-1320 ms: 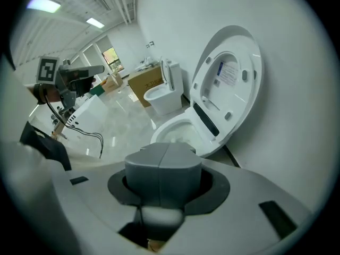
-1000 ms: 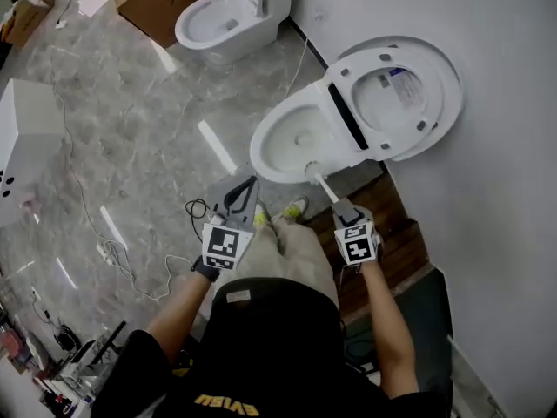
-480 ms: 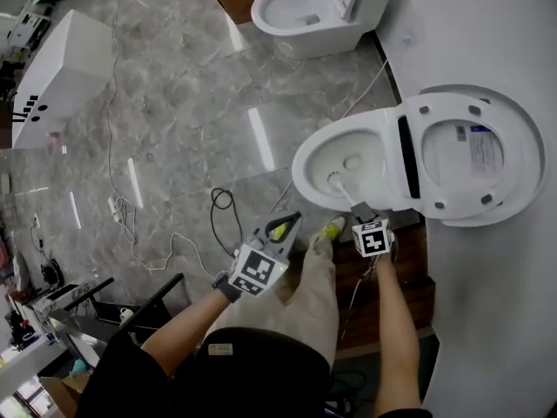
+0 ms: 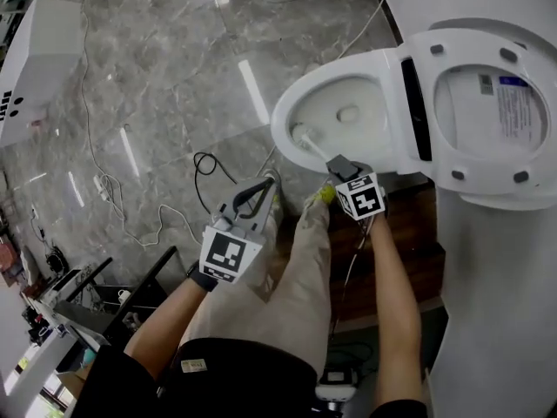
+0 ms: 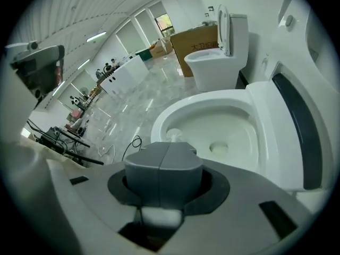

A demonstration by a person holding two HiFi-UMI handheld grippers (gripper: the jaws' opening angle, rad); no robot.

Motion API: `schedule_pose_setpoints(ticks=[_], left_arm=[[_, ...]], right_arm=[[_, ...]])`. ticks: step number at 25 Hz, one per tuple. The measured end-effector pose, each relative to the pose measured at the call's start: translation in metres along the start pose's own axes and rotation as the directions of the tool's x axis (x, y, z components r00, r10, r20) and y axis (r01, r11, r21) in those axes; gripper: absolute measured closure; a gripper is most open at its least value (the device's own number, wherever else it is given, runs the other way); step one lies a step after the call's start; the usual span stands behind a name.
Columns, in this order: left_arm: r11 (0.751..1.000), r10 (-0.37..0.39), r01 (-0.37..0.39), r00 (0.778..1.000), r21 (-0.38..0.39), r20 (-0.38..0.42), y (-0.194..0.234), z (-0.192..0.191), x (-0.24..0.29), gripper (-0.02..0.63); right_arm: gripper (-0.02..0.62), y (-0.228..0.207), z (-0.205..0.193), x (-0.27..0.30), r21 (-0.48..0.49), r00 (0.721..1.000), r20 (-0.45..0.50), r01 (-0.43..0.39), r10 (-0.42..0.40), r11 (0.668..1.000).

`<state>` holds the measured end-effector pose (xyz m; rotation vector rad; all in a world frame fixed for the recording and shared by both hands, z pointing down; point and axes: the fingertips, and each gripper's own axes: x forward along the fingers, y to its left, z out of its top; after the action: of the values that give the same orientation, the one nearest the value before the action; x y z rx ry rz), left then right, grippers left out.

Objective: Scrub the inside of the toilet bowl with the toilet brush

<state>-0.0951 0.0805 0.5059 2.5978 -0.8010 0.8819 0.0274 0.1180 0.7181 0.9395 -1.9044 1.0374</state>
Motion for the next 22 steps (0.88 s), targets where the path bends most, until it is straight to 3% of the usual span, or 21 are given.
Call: schedule_pose_setpoints(ticks=[8, 22], left_arm=[[0.998, -0.02, 0.02, 1.0, -0.064, -0.009, -0.01, -0.036, 0.018, 0.588], [0.99, 0.003, -0.006, 1.0, -0.144, -0.019, -0.014, -0.053, 0.021, 0.588]], right_arm=[[0.434, 0.004, 0.004, 0.016, 0.016, 0.999, 0.031, -0.027, 0.027, 1.0], [0.436, -0.015, 0.051, 0.027, -0.068, 0.997, 0.058, 0.064, -0.06, 0.996]])
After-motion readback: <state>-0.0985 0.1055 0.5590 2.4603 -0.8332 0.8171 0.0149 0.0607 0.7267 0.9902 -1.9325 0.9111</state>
